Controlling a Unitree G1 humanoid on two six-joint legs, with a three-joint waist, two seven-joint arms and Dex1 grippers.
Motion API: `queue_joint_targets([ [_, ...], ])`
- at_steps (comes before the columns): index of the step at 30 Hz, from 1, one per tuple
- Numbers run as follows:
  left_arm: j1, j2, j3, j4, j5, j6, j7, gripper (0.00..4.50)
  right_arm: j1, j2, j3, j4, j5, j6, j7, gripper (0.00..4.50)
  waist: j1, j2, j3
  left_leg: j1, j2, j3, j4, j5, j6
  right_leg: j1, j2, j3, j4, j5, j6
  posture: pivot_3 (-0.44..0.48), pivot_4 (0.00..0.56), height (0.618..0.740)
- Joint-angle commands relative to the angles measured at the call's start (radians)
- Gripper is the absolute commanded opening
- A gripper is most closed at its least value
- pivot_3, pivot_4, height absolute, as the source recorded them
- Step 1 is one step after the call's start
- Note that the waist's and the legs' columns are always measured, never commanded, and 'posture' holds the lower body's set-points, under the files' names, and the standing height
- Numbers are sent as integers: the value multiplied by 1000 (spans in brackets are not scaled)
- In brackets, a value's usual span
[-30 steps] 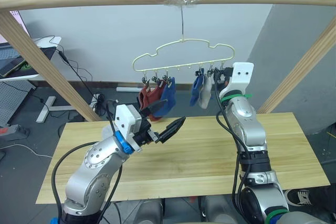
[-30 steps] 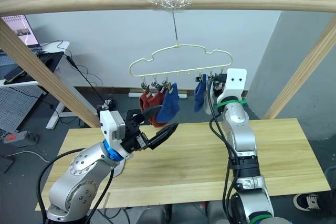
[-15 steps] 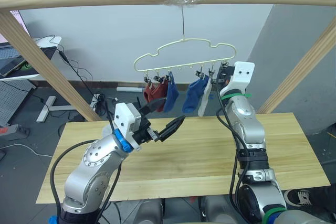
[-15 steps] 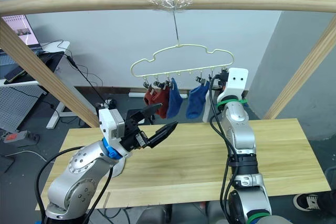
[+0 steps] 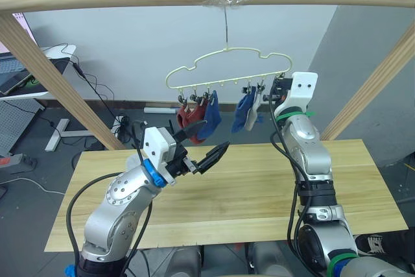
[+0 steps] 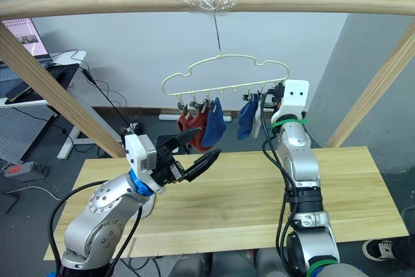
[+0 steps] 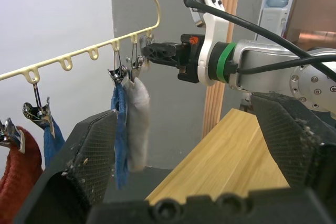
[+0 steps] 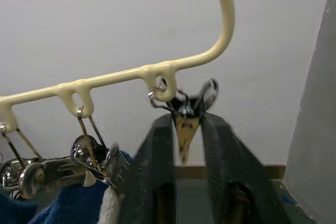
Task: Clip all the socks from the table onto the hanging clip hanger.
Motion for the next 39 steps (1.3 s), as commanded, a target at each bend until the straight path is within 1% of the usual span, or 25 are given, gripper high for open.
queue_joint_targets([
  [1, -9, 2, -3, -21, 4, -29, -8, 4500, -5, 1, 18, -38, -12, -12, 1, 2084, 0, 0, 0, 0, 0, 0, 0, 0, 0, 0, 0, 0, 0, 0, 0, 12, 160, 740],
  [2, -10, 2, -4, -21, 4, -29, -8, 4500, -5, 2, 20, -37, -14, -13, 0, 2346, 0, 0, 0, 0, 0, 0, 0, 0, 0, 0, 0, 0, 0, 0, 0, 12, 160, 740],
  [3, -10, 2, -4, -20, 5, -29, -10, 4500, -6, 3, 21, -35, -15, -14, -1, 2346, 0, 0, 0, 0, 0, 0, 0, 0, 0, 0, 0, 0, 0, 0, 0, 11, 152, 740],
  [10, -14, 4, -9, -15, 7, -33, -16, 4500, -17, 9, 27, -19, -10, -23, -3, 2346, 0, 0, 0, 0, 0, 0, 0, 0, 0, 0, 0, 0, 0, 0, 0, 14, 147, 740],
  [25, -30, 4, -7, -7, 16, -28, -23, 4500, -52, 25, 14, 47, 2, -70, -13, 2346, 0, 0, 0, 0, 0, 0, 0, 0, 0, 0, 0, 0, 0, 0, 0, 16, 149, 740],
  [28, -31, 4, -7, -4, 18, -29, -24, 4500, -59, 23, 12, 68, 3, -86, -10, 1758, 0, 0, 0, 0, 0, 0, 0, 0, 0, 0, 0, 0, 0, 0, 0, 16, 149, 740],
  [29, -31, 4, -8, -6, 18, -28, -22, 4500, -60, 20, 10, 73, 3, -90, -8, 1485, 0, 0, 0, 0, 0, 0, 0, 0, 0, 0, 0, 0, 0, 0, 0, 24, 151, 740],
  [31, -30, 3, -9, -9, 17, -27, -20, 4500, -63, 16, 7, 80, 4, -96, -6, 772, 0, 0, 0, 0, 0, 0, 0, 0, 0, 0, 0, 0, 0, 0, 0, 24, 150, 740],
  [34, -28, 3, -10, -11, 18, -25, -18, 4500, -69, 10, 3, 90, 4, -105, -4, 35, 0, 0, 0, 0, 0, 0, 0, 0, 0, 0, 0, 0, 1, 0, 0, 24, 154, 740],
  [39, -5, 3, -22, -7, 39, -29, -8, 4500, -67, 2, 3, 81, 4, -93, 3, 15, 1, 0, 0, 0, 0, 0, 1, 0, 0, 0, 0, 0, 1, 0, 0, 22, 154, 740],
])
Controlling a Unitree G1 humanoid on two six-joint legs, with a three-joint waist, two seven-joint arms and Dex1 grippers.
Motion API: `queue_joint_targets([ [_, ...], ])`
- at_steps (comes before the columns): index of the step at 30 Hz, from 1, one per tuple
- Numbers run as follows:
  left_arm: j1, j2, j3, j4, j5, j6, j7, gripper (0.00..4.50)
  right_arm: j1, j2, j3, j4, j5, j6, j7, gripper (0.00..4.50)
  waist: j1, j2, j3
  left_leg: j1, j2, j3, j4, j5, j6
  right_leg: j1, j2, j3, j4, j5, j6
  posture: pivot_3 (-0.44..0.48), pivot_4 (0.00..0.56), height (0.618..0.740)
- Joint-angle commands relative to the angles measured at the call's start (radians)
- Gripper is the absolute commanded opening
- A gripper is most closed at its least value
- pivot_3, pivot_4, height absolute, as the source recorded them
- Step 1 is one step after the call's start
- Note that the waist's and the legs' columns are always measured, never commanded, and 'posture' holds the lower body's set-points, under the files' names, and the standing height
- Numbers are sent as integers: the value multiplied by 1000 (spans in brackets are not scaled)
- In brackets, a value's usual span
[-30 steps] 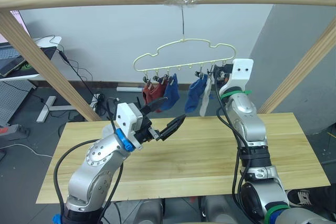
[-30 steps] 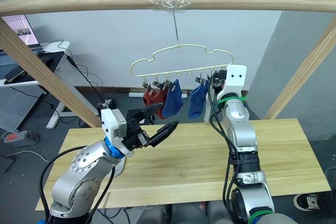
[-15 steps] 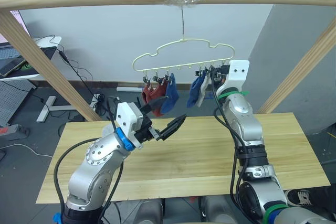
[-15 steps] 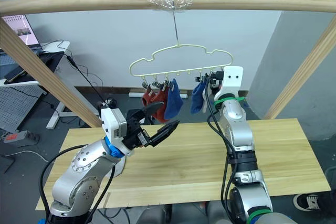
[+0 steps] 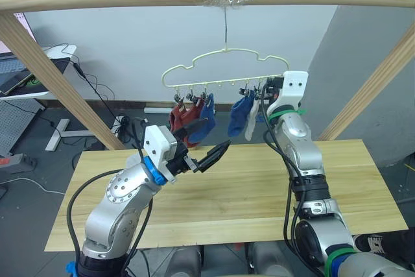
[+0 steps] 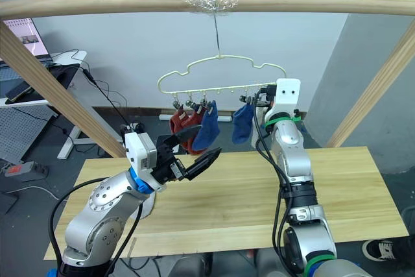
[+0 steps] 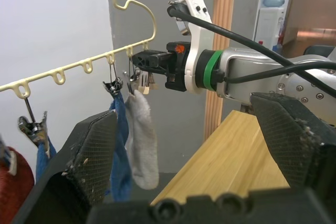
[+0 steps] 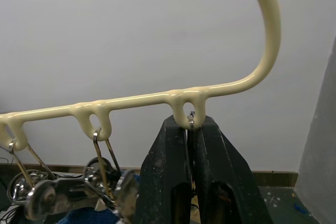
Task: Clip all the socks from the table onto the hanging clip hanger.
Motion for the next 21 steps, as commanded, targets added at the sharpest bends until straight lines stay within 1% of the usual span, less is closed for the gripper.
queue_joint_targets([
  [1, 20, 3, -16, -3, 36, -19, 17, 4500, -18, -11, -4, -32, 3, 1, 9, 15, 0, 0, 0, 0, 0, 0, 0, 0, 0, 0, 0, 0, 0, 0, 0, 15, 158, 740],
  [4, 46, 4, 14, 80, 107, -7, 95, 4500, -13, -38, 11, -51, 4, 50, 47, 15, 1, 0, 0, 1, 0, 0, 0, 0, 0, 0, 0, 0, 0, 0, 0, 15, 158, 740],
  [6, 70, 19, 51, 182, 167, -14, 144, 4500, -5, -70, 17, -67, 9, 109, 83, 15, 0, 0, 0, 1, 0, 0, 0, 0, 0, 1, 0, 0, 0, 0, 0, 2, 165, 740],
  [11, 78, 111, 89, 459, 329, -85, 203, 4500, 21, -145, 21, -126, 20, 219, 150, 15, 1, 0, 0, 2, 0, -1, 0, 0, 0, 1, 0, -1, 1, 0, 0, -5, 167, 740],
  [14, 46, 136, 107, 611, 372, -112, 224, 4500, 32, -166, 14, -161, 25, 259, 167, 15, 7, 0, 0, 2, 0, -1, 0, 0, 0, 1, 0, -1, 1, 0, 0, -10, 172, 740],
  [16, 1, 148, 114, 743, 410, -146, 248, 4500, 40, -167, 10, -180, 29, 282, 170, 15, 11, 0, 0, 1, 0, -1, 0, 0, 0, 1, 0, -1, 0, 0, 0, -10, 172, 740],
  [18, -48, 151, 113, 854, 423, -147, 243, 4500, 50, -162, 10, -197, 30, 303, 166, 15, 12, -1, 0, 1, -1, -3, 1, 0, 0, 2, 0, -2, 0, 0, 0, -20, 172, 740],
  [21, -108, 145, 113, 978, 431, -155, 233, 4500, 59, -151, 13, -220, 33, 327, 160, 15, 9, -1, 0, 1, 0, -3, 1, 0, 0, 2, 0, -3, 0, 0, 0, -26, 173, 740],
])
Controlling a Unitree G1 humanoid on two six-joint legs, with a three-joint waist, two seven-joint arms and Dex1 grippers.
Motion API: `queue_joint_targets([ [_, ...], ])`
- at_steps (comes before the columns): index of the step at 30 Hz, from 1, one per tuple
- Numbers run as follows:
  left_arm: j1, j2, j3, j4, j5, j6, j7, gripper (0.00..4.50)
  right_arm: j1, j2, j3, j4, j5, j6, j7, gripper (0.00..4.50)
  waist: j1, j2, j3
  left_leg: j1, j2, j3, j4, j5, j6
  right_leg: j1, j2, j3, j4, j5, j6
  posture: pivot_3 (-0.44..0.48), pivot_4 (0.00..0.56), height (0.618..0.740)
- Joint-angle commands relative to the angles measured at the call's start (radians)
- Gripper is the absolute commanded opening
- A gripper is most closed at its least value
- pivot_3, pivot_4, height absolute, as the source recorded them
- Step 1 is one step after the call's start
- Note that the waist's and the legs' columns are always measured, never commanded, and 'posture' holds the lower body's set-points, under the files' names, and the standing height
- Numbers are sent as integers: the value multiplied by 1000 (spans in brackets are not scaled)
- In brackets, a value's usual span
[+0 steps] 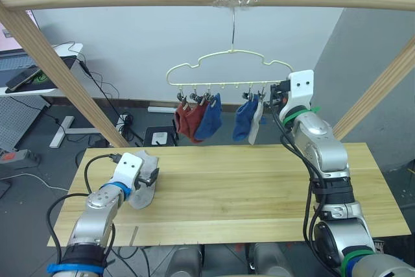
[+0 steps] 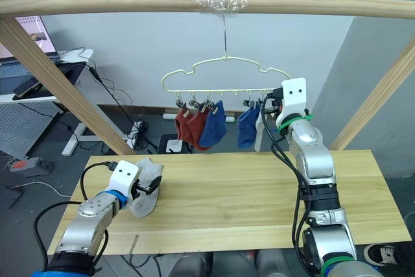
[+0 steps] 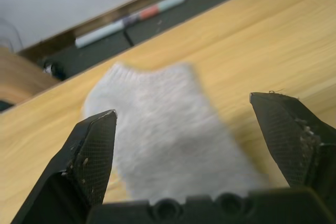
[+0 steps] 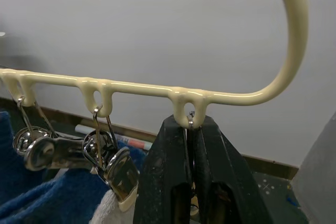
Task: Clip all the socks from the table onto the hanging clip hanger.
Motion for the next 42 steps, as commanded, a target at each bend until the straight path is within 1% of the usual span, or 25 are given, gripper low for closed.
queue_joint_targets([
  [1, -53, 1, 12, 111, 16, -22, -9, 4500, 14, 5, -9, -41, 6, 35, -14, 15, -2, 0, 0, 0, 0, 0, 0, 0, 0, 0, 0, 0, 0, 0, 0, -26, 173, 740],
  [5, -87, -19, 20, 191, -13, 20, -51, 4500, 20, 12, -4, -66, 4, 55, -17, 15, -3, 0, 0, 0, 0, 0, 0, 0, 0, 0, 0, 0, 0, 0, 0, -40, 173, 740],
  [6, -90, -25, 24, 202, -23, 39, -65, 4315, 20, 13, -5, -69, 4, 58, -18, 4, -3, 0, 0, 0, 0, 0, 0, 0, 0, 0, 0, 0, 0, 0, 0, -41, 174, 740],
  [8, -90, -28, 23, 218, -26, 52, -84, 3889, 19, 14, -6, -72, 4, 62, -20, 0, -3, 0, 0, 0, 0, 0, 0, 0, 0, 0, -1, 0, 0, 0, 0, -41, 176, 740],
  [11, -77, -24, 14, 223, -18, 45, -108, 3012, 17, 14, -8, -74, 2, 65, -21, 0, -5, 0, 0, 1, 0, 0, 0, 0, 0, 0, -1, 0, 1, 0, 0, -43, 174, 740],
  [12, -73, -23, 14, 221, -17, 44, -113, 2805, 17, 14, -8, -75, 2, 66, -21, 0, -4, 0, 0, 1, 0, 0, 0, 0, 0, 0, -1, 0, 1, 0, 0, -41, 174, 740],
  [14, -65, -24, 15, 212, -15, 39, -118, 2232, 18, 14, -7, -76, 2, 66, -21, 0, -4, 1, -1, 1, 0, 0, 0, 0, 0, 0, -1, 0, 1, 0, 0, -39, 173, 740],
  [20, -5, -36, -12, 97, -1, 10, -143, 745, 10, 6, -11, -70, 10, 69, -8, 0, -3, 1, -1, 1, 0, 0, 0, 0, 0, 0, -1, 0, 1, 0, 0, -32, 168, 740],
  [23, 30, -76, 6, -18, -60, -13, -179, 22, -1, -5, -23, -76, 22, 89, 2, 0, -2, 1, -1, 1, -1, 0, 0, 0, 0, 0, -1, 1, 1, 0, 0, -33, 166, 740],
  [26, 85, -120, 6, -213, -130, -28, -226, 22, -16, -19, -54, -114, 62, 169, 8, 0, -1, 1, -1, -1, 0, 0, 0, 0, 0, 0, -2, 1, 0, 0, 0, -38, 162, 740],
  [28, 111, -148, -2, -325, -172, 3, -239, 22, -25, -26, -68, -136, 88, 226, 13, 0, 0, 1, -1, -1, -1, -1, 0, 0, 0, 0, -2, 0, -1, 0, 0, -38, 162, 740],
  [30, 113, -205, -43, -470, -252, 32, -266, 22, -41, -32, -93, -170, 133, 332, 17, 0, -1, 1, -1, -1, 0, -1, 0, 0, 0, 0, -2, 0, 0, 0, 0, -42, 159, 740],
  [32, 98, -242, -90, -554, -283, 50, -281, 22, -54, -35, -115, -196, 171, 423, 18, 0, 0, 1, -1, -2, -1, 0, 0, 0, 0, 0, -2, 0, -1, 0, 0, -42, 159, 740],
  [35, 48, -306, -180, -594, -256, 39, -263, 22, -84, -19, -163, -232, 228, 561, -4, 0, -2, 1, -1, -2, -1, 0, 1, 0, 0, 0, -2, 0, -1, 0, 0, -52, 160, 740],
  [36, 32, -327, -206, -597, -252, 38, -259, 22, -96, -13, -179, -241, 244, 600, -12, 0, -3, 1, -1, -2, -1, 0, 1, 0, 0, 0, -2, 0, -1, 0, 0, -71, 164, 740],
  [39, -35, -409, -276, -522, -201, -14, -229, 22, -146, 25, -251, -271, 289, 742, -51, 0, -6, 1, -1, -2, -1, 0, 1, 0, 0, 0, -1, 0, 0, 0, 0, -87, 164, 740],
  [42, -76, -474, -307, -425, -155, -88, -204, 22, -182, 67, -309, -291, 305, 832, -87, 0, -10, 1, -1, -2, -1, 0, 1, 0, 0, 0, -1, 0, -1, 0, 0, -108, 165, 740],
])
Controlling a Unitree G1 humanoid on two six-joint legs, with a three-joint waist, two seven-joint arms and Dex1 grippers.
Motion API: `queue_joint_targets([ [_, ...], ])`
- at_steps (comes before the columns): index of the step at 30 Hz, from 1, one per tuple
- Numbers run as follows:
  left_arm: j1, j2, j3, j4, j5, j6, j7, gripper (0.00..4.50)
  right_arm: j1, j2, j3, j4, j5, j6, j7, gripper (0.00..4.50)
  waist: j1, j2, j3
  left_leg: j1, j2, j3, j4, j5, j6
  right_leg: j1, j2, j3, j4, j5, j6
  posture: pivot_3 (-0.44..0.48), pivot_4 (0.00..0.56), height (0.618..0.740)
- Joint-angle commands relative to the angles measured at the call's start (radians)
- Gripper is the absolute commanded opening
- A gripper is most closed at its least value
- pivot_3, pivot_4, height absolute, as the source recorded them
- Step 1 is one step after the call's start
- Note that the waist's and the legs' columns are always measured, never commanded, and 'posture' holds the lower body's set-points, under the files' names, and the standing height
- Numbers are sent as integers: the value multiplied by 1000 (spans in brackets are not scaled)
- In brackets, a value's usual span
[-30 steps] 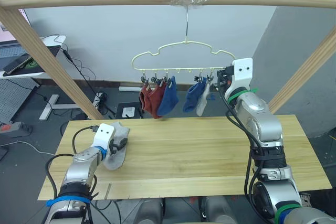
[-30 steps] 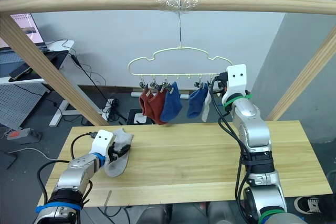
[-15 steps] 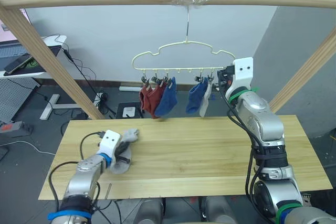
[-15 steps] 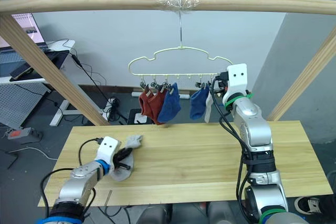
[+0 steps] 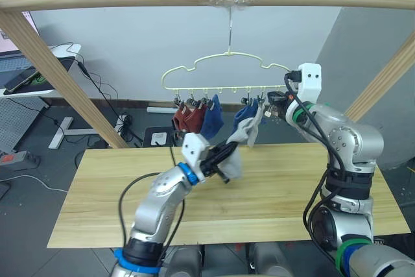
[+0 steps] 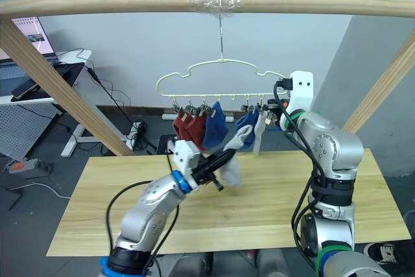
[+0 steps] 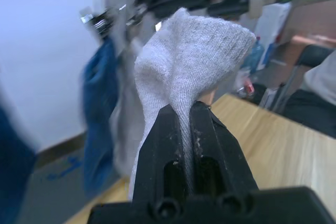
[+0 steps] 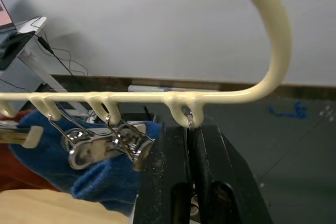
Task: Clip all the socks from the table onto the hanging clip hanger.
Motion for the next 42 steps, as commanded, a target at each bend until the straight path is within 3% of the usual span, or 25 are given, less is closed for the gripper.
queue_joint_targets([
  [1, -31, -46, -41, 86, 54, -98, 20, 22, -38, 31, -64, -55, 31, 95, -39, 0, -5, 0, 0, 0, 0, 0, 0, 0, 0, 0, 0, 0, 0, 0, 0, -108, 165, 740],
  [14, -136, -124, -64, 313, 136, -249, 35, 22, -79, 87, -132, -74, 28, 183, -89, 0, -20, 0, 0, 0, 0, 0, 0, 0, 0, 0, 0, 0, 0, 0, 0, -121, 173, 740],
  [27, -82, -120, -88, 250, 109, -230, -20, 22, -88, 83, -141, -52, 21, 169, -97, 0, -22, 0, 0, -1, 0, 0, 0, 0, 0, 0, 0, 0, 0, 0, 1, -115, 179, 740],
  [42, -179, -153, -49, 383, 154, -334, 44, 22, -89, 85, -140, -55, 20, 178, -97, 0, -23, 0, 0, -1, 0, 0, 0, 0, 0, 0, 0, -1, 0, -2, 3, -126, 169, 740],
])
